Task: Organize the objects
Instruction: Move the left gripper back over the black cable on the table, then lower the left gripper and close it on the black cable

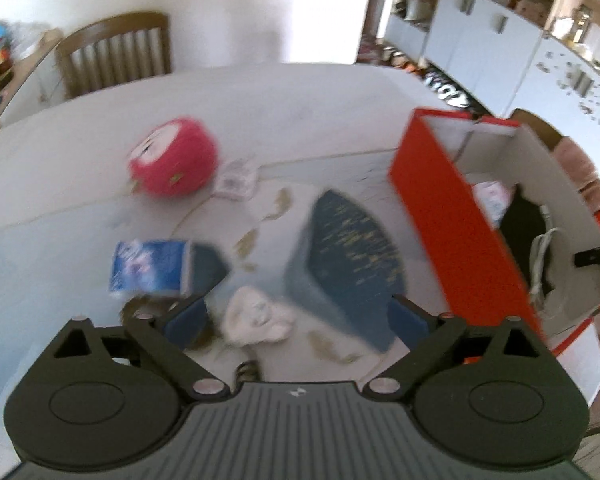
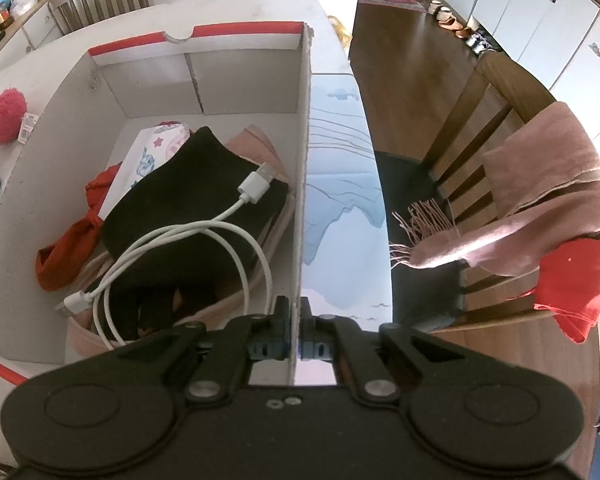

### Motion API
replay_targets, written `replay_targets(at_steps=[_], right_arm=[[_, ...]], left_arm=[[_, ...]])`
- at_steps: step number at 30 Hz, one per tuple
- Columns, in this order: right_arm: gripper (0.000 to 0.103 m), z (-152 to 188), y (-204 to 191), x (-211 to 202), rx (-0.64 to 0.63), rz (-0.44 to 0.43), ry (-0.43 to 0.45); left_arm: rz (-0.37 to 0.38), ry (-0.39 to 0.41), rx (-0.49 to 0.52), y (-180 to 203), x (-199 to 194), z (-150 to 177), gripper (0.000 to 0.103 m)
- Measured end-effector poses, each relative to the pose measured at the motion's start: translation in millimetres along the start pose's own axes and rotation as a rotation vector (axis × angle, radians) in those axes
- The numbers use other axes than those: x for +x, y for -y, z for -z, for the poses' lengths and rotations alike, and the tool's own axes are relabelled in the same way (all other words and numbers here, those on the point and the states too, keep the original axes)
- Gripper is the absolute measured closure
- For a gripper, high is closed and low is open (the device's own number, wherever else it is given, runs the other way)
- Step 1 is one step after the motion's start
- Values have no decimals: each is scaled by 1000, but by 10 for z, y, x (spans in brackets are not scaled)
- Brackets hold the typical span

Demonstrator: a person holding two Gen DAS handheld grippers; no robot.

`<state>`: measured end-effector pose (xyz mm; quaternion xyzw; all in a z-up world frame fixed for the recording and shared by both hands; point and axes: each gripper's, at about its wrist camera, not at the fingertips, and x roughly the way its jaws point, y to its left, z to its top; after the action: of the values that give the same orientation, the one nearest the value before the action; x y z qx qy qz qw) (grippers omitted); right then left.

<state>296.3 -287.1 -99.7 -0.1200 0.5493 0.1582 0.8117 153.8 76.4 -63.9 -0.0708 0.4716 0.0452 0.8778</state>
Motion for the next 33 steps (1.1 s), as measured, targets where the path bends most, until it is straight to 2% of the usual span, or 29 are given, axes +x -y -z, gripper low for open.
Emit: replay_targets(at_steps=[3,9,14,18,21,23,25,27,30,33], right_arm=[[101,-6,-9,3,-1,4,-3],[101,-12,-24,11,-3,10,-7],[101,-12,-27,17,-5,13,-8],[101,-10,-24,20,-4,14,-9],[101,-10,-24,21,-4,14,-9],[100,-10,-24,20,-4,14,-9],[100,-10,-24,22,-4,14,-9],[101,-11,-24,21,-3,14,-9],[100,-11,-24,21,-3,14,-9],[100,-11,-25,20,-5,14,-9]], left_arm=[[-40,-34,5,-88,81,129,1],[-66,-117,14,-187,274,380,1],[-85,-143,5,-235,356,501,1],[-69,-163,-25,-269,394,562,1],[-72,-173,-7,-243,418,595,3],[-72,-182,-4,-230,433,616,9],[-73,-191,-8,-232,454,633,22],[-77,-196,-18,-243,460,643,26],[-76,-203,-24,-254,459,654,39],[-74,-209,-14,-240,455,666,46]])
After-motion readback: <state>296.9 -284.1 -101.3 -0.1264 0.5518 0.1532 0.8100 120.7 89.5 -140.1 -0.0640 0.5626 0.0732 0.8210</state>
